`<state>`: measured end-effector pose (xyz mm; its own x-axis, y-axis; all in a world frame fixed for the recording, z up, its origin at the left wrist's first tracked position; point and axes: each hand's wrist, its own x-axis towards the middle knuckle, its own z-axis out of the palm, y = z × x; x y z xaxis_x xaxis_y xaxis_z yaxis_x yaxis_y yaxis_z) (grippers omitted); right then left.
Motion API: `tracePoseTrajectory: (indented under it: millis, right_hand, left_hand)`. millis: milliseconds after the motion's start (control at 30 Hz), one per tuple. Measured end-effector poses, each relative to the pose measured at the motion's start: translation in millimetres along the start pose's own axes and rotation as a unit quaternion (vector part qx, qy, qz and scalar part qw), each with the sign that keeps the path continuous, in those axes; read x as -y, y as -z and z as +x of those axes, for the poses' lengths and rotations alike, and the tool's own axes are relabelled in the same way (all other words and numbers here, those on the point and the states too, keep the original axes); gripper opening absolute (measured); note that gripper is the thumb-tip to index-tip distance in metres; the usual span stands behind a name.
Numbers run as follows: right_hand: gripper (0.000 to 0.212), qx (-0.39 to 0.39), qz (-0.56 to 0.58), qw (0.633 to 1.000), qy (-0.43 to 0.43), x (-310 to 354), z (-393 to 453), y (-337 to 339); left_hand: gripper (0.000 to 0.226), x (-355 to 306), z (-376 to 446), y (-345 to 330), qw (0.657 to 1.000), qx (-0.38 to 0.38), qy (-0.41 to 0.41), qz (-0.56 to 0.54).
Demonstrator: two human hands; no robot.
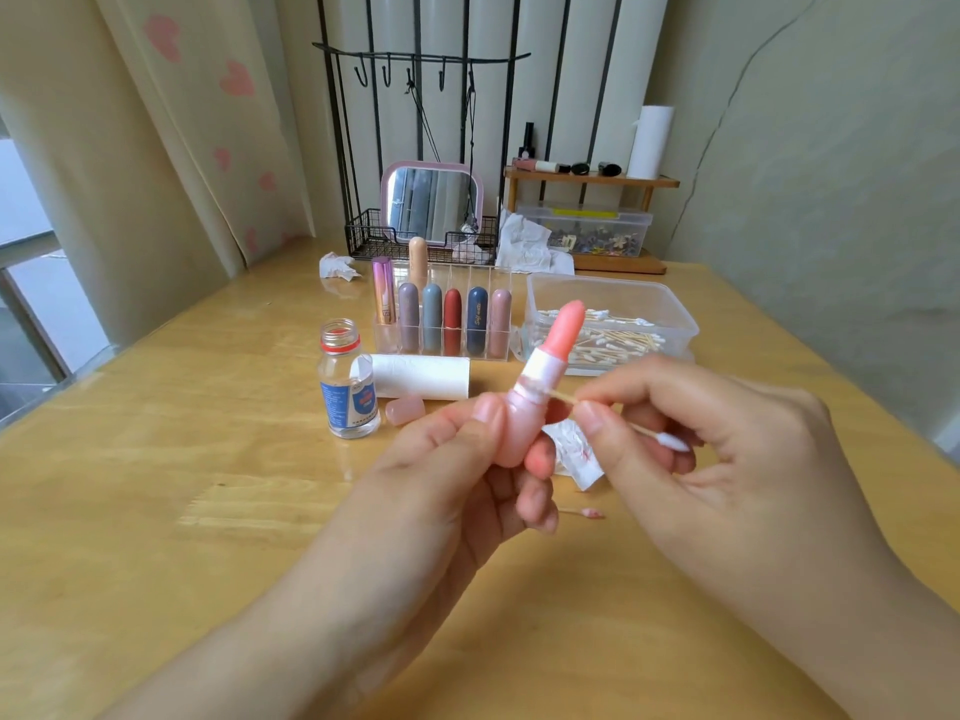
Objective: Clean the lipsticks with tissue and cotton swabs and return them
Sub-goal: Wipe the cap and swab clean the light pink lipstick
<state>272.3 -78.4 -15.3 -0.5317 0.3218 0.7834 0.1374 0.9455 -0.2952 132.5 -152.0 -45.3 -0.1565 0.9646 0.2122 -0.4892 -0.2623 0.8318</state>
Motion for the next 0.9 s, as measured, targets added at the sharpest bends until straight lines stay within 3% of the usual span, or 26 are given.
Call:
tracePoseTrajectory:
  millis: [267, 400, 533, 667, 900]
  right_hand:
    - [0.013, 0.015, 0.006, 1.000, 0.005, 2.0, -0.3, -1.2]
    - [0.014, 0.016, -0.001, 1.000, 0.000, 1.8, -0.4, -1.4]
    - [0.014, -0.008, -0.016, 1.000, -0.016, -0.5, 0.1, -1.4]
    - [0.012, -0.003, 0.004, 1.000, -0.005, 1.9, -0.2, -2.4]
    - [0.014, -0.021, -0.020, 0.999, -0.015, -2.2, 0.5, 1.1]
  left_hand:
    - [0.016, -0.5, 1.7, -1.9, 0.994, -0.005, 0.027, -0.104]
    - [0.011, -1.1, -2.3, 0.7, 0.997, 0.029, 0.036, -0.066]
    - [0.045, -1.1, -0.7, 3.5, 0.995, 0.031, 0.048, -0.085]
    - [0.019, 1.4, 0.2, 4.6, 0.997, 0.026, 0.021, -0.069]
    - [0.025, 1.9, 2.6, 6.7, 0.999, 0.004, 0.006, -0.048]
